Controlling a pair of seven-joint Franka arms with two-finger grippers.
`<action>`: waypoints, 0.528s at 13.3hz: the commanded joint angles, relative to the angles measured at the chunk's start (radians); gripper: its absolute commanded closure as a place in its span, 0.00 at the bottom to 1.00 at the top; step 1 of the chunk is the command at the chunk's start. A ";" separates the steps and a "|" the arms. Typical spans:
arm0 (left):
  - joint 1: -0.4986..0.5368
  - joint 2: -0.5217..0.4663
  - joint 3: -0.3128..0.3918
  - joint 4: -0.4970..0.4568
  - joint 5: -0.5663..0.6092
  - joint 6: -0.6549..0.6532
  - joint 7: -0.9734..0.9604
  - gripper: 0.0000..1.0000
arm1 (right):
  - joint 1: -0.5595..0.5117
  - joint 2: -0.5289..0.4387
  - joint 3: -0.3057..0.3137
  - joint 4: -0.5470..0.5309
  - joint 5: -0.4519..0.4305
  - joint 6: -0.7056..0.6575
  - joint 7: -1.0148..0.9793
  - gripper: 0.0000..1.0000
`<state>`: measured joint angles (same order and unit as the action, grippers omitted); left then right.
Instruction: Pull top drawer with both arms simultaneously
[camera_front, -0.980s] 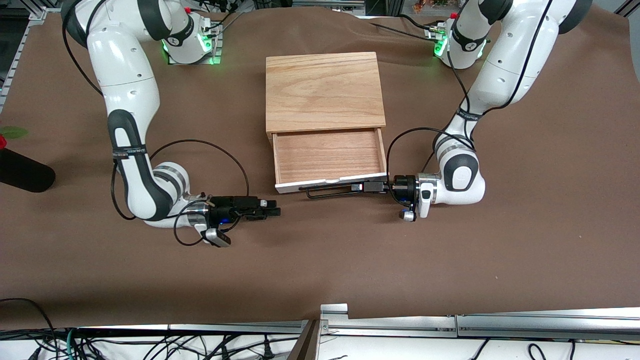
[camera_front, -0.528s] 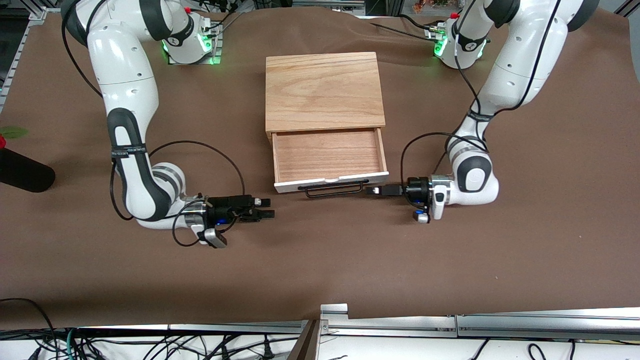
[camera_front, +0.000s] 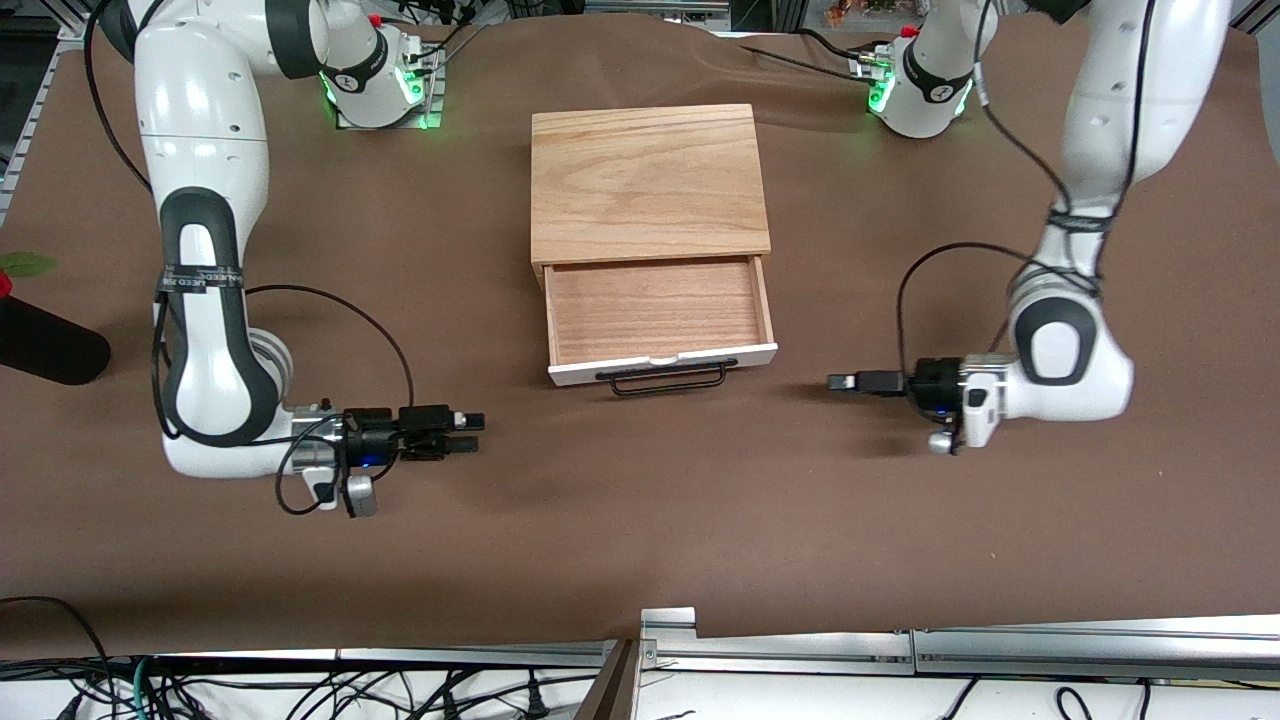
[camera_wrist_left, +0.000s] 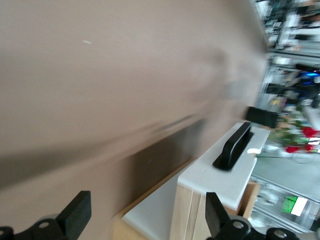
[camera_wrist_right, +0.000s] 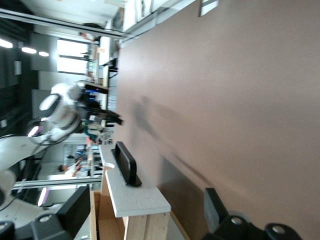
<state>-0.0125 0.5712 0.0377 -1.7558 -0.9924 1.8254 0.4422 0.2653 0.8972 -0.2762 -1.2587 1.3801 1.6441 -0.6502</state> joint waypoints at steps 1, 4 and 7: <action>0.017 -0.204 -0.001 -0.063 0.279 0.012 -0.159 0.00 | 0.006 -0.001 -0.044 0.102 -0.105 -0.004 0.172 0.00; 0.025 -0.381 0.001 -0.111 0.567 0.011 -0.183 0.00 | 0.011 -0.001 -0.058 0.160 -0.217 0.016 0.341 0.00; 0.026 -0.493 -0.002 -0.105 0.925 0.018 -0.090 0.00 | 0.014 -0.001 -0.066 0.196 -0.320 0.020 0.483 0.00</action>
<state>0.0146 0.1634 0.0388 -1.8150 -0.2107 1.8223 0.2927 0.2696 0.8954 -0.3293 -1.0942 1.1189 1.6618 -0.2530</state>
